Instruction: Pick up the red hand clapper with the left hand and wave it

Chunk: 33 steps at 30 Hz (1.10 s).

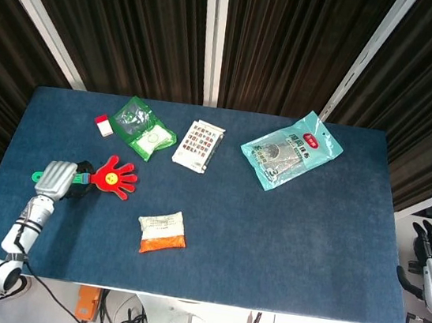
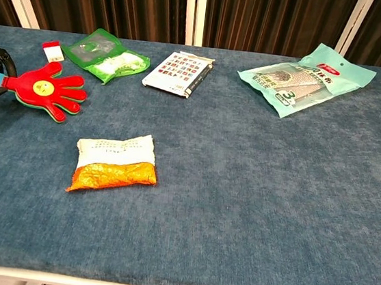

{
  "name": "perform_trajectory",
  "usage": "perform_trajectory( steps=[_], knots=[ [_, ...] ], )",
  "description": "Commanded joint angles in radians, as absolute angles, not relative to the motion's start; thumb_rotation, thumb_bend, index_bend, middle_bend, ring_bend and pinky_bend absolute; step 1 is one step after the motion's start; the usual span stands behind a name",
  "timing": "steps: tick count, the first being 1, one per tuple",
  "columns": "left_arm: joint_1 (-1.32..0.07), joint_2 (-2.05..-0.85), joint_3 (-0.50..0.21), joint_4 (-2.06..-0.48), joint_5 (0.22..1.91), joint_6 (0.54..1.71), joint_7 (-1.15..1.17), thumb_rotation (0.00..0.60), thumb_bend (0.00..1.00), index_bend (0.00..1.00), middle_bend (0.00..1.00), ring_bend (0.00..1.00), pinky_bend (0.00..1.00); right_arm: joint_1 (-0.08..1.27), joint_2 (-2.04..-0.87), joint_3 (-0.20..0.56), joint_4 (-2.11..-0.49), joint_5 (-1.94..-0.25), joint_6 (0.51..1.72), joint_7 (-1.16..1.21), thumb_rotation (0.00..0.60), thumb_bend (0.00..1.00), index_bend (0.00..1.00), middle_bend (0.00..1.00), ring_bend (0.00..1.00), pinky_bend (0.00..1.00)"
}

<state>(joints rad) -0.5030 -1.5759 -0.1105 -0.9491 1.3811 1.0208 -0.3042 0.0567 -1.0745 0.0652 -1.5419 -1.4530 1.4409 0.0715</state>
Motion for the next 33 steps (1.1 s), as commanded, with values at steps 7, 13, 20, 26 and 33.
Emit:
perform_trajectory(
  steps=[7,13,20,26,33],
  knots=[
    [-0.501,-1.591,-0.118,-0.902,1.414,1.075,-0.467,0.600,0.26,0.09,1.00,1.00,1.00,0.058,-1.072,0.067,-1.547,-1.451,1.441,0.064,0.600,0.26,0.00,0.00,0.00,0.00],
    [-0.501,-1.575,-0.115,-0.914,1.429,1.091,-0.523,0.600,0.25,0.02,1.00,1.00,1.00,0.059,-1.074,0.066,-1.551,-1.450,1.438,0.055,0.600,0.27,0.00,0.00,0.00,0.00],
    [-0.497,-1.567,-0.124,-0.932,1.423,1.108,-0.547,0.600,0.23,0.17,1.00,1.00,1.00,0.058,-1.076,0.066,-1.554,-1.449,1.439,0.049,0.600,0.28,0.00,0.00,0.00,0.00],
    [-0.484,-1.579,-0.167,-0.962,1.378,1.133,-0.598,0.600,0.22,0.91,1.00,1.00,1.00,0.061,-1.079,0.066,-1.553,-1.447,1.433,0.047,0.600,0.28,0.00,0.00,0.00,0.00],
    [-0.480,-1.538,-0.195,-1.039,1.350,1.107,-0.702,0.600,0.30,1.00,1.00,1.00,1.00,0.062,-1.081,0.065,-1.552,-1.447,1.430,0.047,0.600,0.28,0.00,0.00,0.00,0.00]
  ],
)
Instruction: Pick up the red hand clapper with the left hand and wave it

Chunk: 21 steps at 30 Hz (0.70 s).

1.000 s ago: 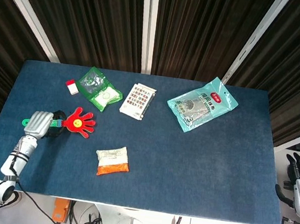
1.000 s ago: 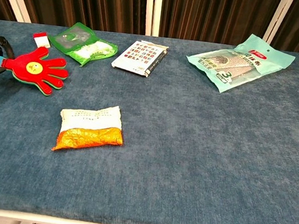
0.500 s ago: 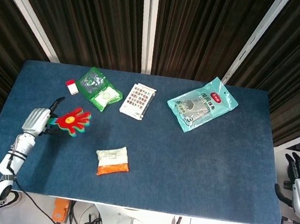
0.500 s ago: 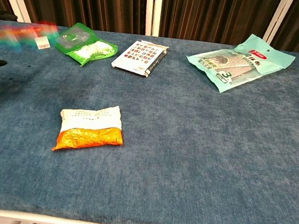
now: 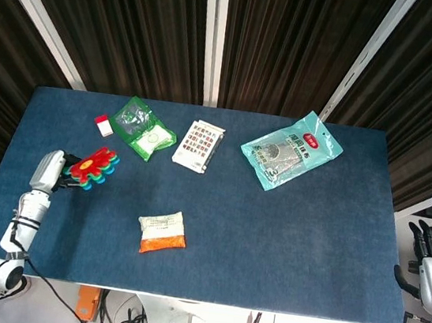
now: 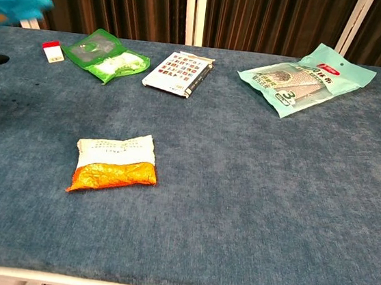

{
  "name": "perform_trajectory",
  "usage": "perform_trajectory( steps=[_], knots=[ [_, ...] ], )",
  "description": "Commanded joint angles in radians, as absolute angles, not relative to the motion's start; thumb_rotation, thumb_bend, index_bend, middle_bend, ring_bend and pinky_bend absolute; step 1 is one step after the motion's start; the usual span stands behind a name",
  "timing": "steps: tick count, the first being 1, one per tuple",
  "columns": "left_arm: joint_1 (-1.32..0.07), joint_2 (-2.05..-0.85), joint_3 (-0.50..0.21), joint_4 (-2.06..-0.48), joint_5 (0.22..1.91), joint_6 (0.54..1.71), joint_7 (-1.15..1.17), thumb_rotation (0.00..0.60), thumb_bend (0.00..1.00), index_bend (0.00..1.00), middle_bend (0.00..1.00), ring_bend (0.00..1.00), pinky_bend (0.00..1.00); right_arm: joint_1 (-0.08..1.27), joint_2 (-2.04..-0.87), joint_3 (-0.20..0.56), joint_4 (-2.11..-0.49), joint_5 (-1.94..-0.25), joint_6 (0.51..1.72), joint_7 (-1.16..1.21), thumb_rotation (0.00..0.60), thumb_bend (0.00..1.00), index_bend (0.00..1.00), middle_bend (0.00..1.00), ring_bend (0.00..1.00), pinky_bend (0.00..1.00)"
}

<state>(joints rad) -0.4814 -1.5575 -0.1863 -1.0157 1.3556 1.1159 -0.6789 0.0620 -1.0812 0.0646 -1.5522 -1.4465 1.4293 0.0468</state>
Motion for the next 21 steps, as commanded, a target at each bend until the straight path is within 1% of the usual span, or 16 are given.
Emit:
perform_trajectory(
  steps=[1,4,9,12,14,17,18,21],
  knots=[
    [-0.481,-1.533,-0.194,-1.044,1.352,1.104,-0.701,0.600,0.32,1.00,1.00,1.00,1.00,0.062,-1.082,0.064,-1.552,-1.448,1.431,0.047,0.600,0.28,0.00,0.00,0.00,0.00],
    [-0.479,-1.520,-0.192,-1.065,1.354,1.102,-0.698,0.600,0.35,1.00,1.00,1.00,1.00,0.060,-1.082,0.064,-1.551,-1.450,1.435,0.049,0.600,0.28,0.00,0.00,0.00,0.00],
    [-0.478,-1.506,-0.206,-1.098,1.351,1.112,-0.726,0.600,0.55,1.00,1.00,1.00,1.00,0.057,-1.080,0.064,-1.550,-1.451,1.440,0.053,0.600,0.28,0.00,0.00,0.00,0.00],
    [-0.476,-1.501,-0.218,-1.113,1.348,1.124,-0.751,0.600,0.61,1.00,1.00,1.00,1.00,0.057,-1.078,0.064,-1.550,-1.450,1.440,0.055,0.600,0.28,0.00,0.00,0.00,0.00],
    [-0.472,-1.494,-0.237,-1.138,1.335,1.131,-0.798,0.600,0.62,1.00,1.00,1.00,1.00,0.057,-1.078,0.065,-1.550,-1.451,1.440,0.056,0.600,0.28,0.00,0.00,0.00,0.00],
    [-0.456,-1.462,-0.307,-1.250,1.259,1.094,-1.015,0.600,0.64,1.00,1.00,1.00,1.00,0.059,-1.078,0.065,-1.551,-1.452,1.438,0.056,0.600,0.28,0.00,0.00,0.00,0.00],
    [-0.447,-1.440,-0.346,-1.298,1.222,1.069,-1.127,0.600,0.64,1.00,1.00,1.00,1.00,0.059,-1.079,0.064,-1.551,-1.453,1.437,0.057,0.600,0.28,0.00,0.00,0.00,0.00],
    [-0.434,-1.397,-0.403,-1.343,1.187,1.028,-1.299,0.600,0.64,1.00,1.00,1.00,1.00,0.059,-1.079,0.063,-1.550,-1.453,1.436,0.058,0.600,0.28,0.00,0.00,0.00,0.00]
  ],
)
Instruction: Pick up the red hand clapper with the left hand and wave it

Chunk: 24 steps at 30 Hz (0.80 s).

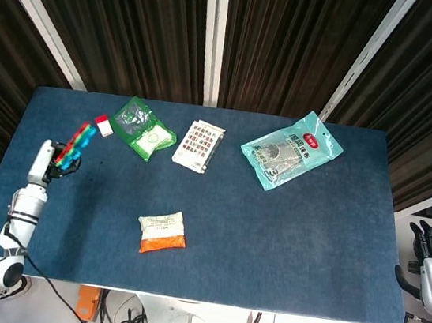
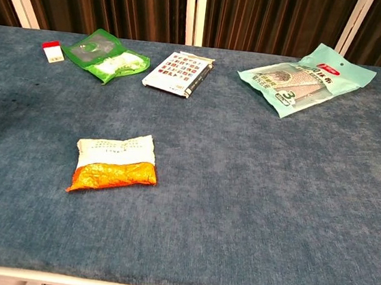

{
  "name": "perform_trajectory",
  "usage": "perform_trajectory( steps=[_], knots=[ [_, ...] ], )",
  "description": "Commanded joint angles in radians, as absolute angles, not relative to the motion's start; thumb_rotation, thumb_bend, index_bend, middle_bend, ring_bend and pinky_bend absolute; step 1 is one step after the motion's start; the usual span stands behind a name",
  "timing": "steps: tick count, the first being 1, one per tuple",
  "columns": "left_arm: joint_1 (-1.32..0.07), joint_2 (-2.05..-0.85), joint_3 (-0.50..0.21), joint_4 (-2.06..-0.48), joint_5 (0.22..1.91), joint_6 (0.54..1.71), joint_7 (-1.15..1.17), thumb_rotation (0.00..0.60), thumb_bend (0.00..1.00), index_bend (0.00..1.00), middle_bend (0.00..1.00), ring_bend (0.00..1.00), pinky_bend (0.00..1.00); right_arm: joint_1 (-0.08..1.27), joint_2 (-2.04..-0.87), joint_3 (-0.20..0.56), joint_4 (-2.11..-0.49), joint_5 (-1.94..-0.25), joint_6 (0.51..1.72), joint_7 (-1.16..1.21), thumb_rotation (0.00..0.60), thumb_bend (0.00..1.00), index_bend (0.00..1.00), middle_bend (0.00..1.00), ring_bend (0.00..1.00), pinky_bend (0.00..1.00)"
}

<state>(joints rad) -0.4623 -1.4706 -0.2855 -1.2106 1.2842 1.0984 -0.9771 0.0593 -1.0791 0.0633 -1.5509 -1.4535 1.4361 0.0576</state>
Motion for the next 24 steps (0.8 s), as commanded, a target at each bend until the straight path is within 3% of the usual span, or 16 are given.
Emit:
perform_trajectory(
  steps=[1,6,8,12,15,21,24],
  knots=[
    [-0.433,-1.390,-0.410,-1.344,1.188,1.022,-1.320,0.600,0.64,1.00,1.00,1.00,1.00,0.059,-1.079,0.063,-1.550,-1.453,1.436,0.059,0.600,0.28,0.00,0.00,0.00,0.00],
    [-0.435,-1.368,-0.399,-1.327,1.238,1.018,-1.312,0.600,0.65,1.00,1.00,1.00,1.00,0.059,-1.078,0.064,-1.549,-1.453,1.438,0.061,0.600,0.28,0.00,0.00,0.00,0.00],
    [-0.449,-1.383,-0.359,-1.271,1.301,1.066,-1.159,0.600,0.65,1.00,1.00,1.00,1.00,0.059,-1.079,0.063,-1.549,-1.454,1.436,0.060,0.600,0.28,0.00,0.00,0.00,0.00],
    [-0.481,-1.475,-0.248,-1.065,1.468,1.226,-0.630,0.600,0.64,1.00,1.00,1.00,1.00,0.060,-1.079,0.063,-1.549,-1.454,1.434,0.059,0.600,0.28,0.00,0.00,0.00,0.00],
    [-0.510,-1.511,-0.183,-0.958,1.564,1.268,-0.362,0.600,0.65,1.00,1.00,1.00,1.00,0.060,-1.079,0.063,-1.549,-1.453,1.435,0.059,0.600,0.28,0.00,0.00,0.00,0.00],
    [-0.576,-1.510,-0.085,-0.872,1.687,1.237,-0.084,0.600,0.65,1.00,1.00,1.00,1.00,0.060,-1.077,0.063,-1.549,-1.453,1.435,0.060,0.600,0.28,0.00,0.00,0.00,0.00],
    [-0.592,-1.500,-0.075,-0.882,1.694,1.229,-0.052,0.600,0.65,1.00,1.00,1.00,1.00,0.059,-1.078,0.065,-1.546,-1.449,1.435,0.065,0.600,0.28,0.00,0.00,0.00,0.00]
  ],
)
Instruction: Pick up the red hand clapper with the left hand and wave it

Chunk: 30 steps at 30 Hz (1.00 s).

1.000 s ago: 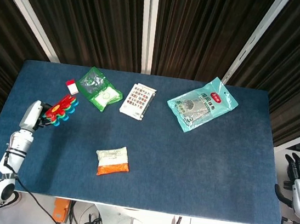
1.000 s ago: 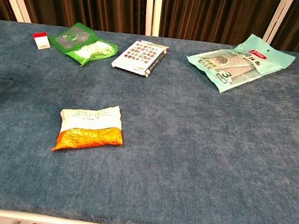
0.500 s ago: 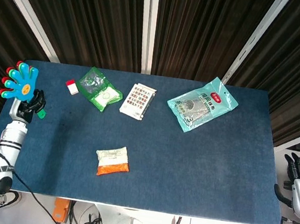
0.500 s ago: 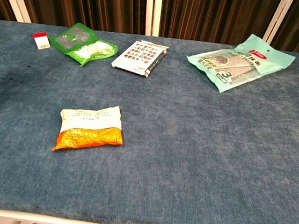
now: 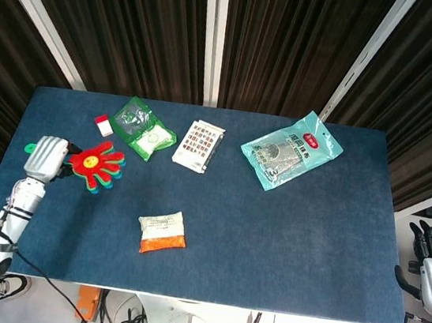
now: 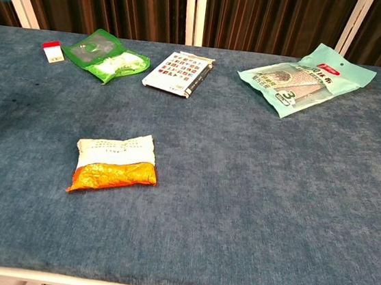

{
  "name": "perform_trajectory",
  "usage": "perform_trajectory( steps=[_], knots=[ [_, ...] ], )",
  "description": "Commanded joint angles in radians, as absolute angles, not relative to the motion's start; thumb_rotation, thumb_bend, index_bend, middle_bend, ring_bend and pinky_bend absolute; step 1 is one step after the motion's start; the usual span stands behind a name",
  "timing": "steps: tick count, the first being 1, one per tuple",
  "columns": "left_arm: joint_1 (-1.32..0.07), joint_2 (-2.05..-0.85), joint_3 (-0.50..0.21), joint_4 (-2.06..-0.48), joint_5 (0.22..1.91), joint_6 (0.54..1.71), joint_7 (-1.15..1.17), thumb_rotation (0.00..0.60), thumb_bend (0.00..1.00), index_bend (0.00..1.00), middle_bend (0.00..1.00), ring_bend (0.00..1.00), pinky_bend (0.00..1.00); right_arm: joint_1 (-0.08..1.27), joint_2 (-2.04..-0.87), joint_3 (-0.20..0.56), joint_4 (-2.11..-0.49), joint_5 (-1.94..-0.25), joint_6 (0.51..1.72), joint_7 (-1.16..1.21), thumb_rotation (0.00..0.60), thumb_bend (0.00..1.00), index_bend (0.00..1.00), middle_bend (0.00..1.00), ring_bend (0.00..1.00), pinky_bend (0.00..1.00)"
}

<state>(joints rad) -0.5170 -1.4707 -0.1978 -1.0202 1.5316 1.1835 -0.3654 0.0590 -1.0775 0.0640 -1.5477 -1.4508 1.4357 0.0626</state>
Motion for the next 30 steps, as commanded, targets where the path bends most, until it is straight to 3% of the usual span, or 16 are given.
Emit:
perform_trajectory(
  steps=[1,5,10,15,19,23,26,30],
  knots=[
    [-0.593,-1.498,-0.080,-0.889,1.686,1.232,-0.051,0.600,0.65,1.00,1.00,1.00,1.00,0.058,-1.079,0.065,-1.544,-1.447,1.434,0.067,0.600,0.28,0.00,0.00,0.00,0.00],
    [-0.575,-1.515,-0.133,-0.946,1.589,1.238,-0.124,0.600,0.65,1.00,1.00,1.00,1.00,0.060,-1.083,0.063,-1.537,-1.446,1.428,0.072,0.600,0.28,0.00,0.00,0.00,0.00],
    [-0.525,-1.539,-0.275,-1.132,1.337,1.192,-0.393,0.600,0.65,1.00,1.00,1.00,1.00,0.059,-1.082,0.064,-1.531,-1.443,1.428,0.079,0.600,0.28,0.00,0.00,0.00,0.00],
    [-0.465,-1.458,-0.514,-1.449,0.904,0.976,-0.745,0.600,0.65,1.00,1.00,1.00,1.00,0.059,-1.084,0.064,-1.529,-1.441,1.425,0.082,0.600,0.28,0.00,0.00,0.00,0.00],
    [-0.428,-1.369,-0.644,-1.537,0.665,0.794,-0.919,0.600,0.66,1.00,1.00,1.00,1.00,0.060,-1.086,0.063,-1.528,-1.443,1.423,0.080,0.600,0.28,0.00,0.00,0.00,0.00],
    [-0.412,-1.357,-0.646,-1.538,0.678,0.780,-0.922,0.600,0.67,1.00,1.00,1.00,1.00,0.062,-1.088,0.063,-1.528,-1.440,1.418,0.076,0.600,0.28,0.00,0.00,0.00,0.00],
    [-0.420,-1.384,-0.599,-1.509,0.799,0.854,-0.844,0.600,0.67,1.00,1.00,1.00,1.00,0.063,-1.089,0.063,-1.530,-1.441,1.417,0.072,0.600,0.28,0.00,0.00,0.00,0.00],
    [-0.469,-1.475,-0.405,-1.314,1.193,1.111,-0.507,0.600,0.67,1.00,1.00,1.00,1.00,0.063,-1.090,0.064,-1.530,-1.434,1.414,0.069,0.600,0.28,0.00,0.00,0.00,0.00]
  ],
)
